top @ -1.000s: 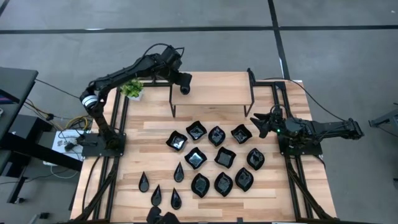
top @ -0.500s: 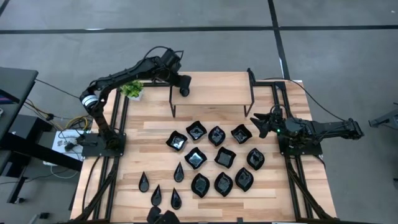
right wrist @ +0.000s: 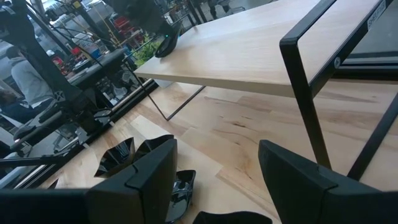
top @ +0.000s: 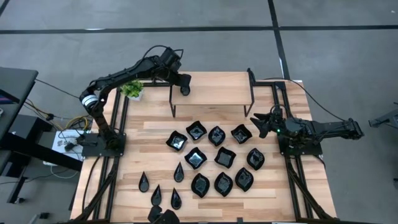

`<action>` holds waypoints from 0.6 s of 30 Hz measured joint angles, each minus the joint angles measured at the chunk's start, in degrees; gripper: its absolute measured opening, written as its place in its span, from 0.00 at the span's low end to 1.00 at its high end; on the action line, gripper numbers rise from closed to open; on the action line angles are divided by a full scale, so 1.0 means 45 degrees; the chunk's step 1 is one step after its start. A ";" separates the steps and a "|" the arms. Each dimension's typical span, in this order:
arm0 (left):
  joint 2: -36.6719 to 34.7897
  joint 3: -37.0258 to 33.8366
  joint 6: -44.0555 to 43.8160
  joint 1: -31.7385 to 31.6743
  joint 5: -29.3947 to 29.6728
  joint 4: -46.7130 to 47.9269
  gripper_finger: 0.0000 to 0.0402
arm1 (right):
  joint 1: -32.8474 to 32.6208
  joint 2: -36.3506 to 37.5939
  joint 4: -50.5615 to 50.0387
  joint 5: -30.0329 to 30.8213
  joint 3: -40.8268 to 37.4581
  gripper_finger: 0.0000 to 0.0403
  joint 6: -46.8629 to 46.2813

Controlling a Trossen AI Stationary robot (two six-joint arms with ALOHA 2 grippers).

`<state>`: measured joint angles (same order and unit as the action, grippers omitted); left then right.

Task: Pick & Place Mini shaped plates
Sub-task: Put the drop shaped plate on the shelf

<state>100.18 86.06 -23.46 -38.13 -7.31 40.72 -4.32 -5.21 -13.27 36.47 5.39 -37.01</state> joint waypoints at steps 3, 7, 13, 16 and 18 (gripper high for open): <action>0.0000 0.0000 0.0033 0.0000 0.0038 -0.0027 0.01 | -0.0001 -0.0001 -0.0002 -0.0003 0.0000 0.55 0.0000; 0.0000 0.0000 0.0046 0.0005 0.0042 -0.0062 0.02 | 0.0000 0.0000 -0.0002 -0.0004 0.0000 0.55 -0.0005; 0.0000 0.0000 0.0024 0.0010 0.0415 -0.0067 0.02 | 0.0000 0.0000 -0.0002 -0.0005 0.0000 0.55 -0.0005; 0.0000 0.0000 0.0024 0.0010 0.0424 -0.0093 0.02 | 0.0000 0.0000 -0.0001 0.0000 0.0000 0.55 -0.0005; 0.0000 0.0000 0.0024 0.0010 0.0426 -0.0119 0.02 | 0.0000 0.0000 -0.0002 -0.0003 0.0000 0.55 -0.0005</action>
<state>100.18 86.06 -23.35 -38.09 -5.39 40.19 -4.32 -5.21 -13.28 36.45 5.39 -37.04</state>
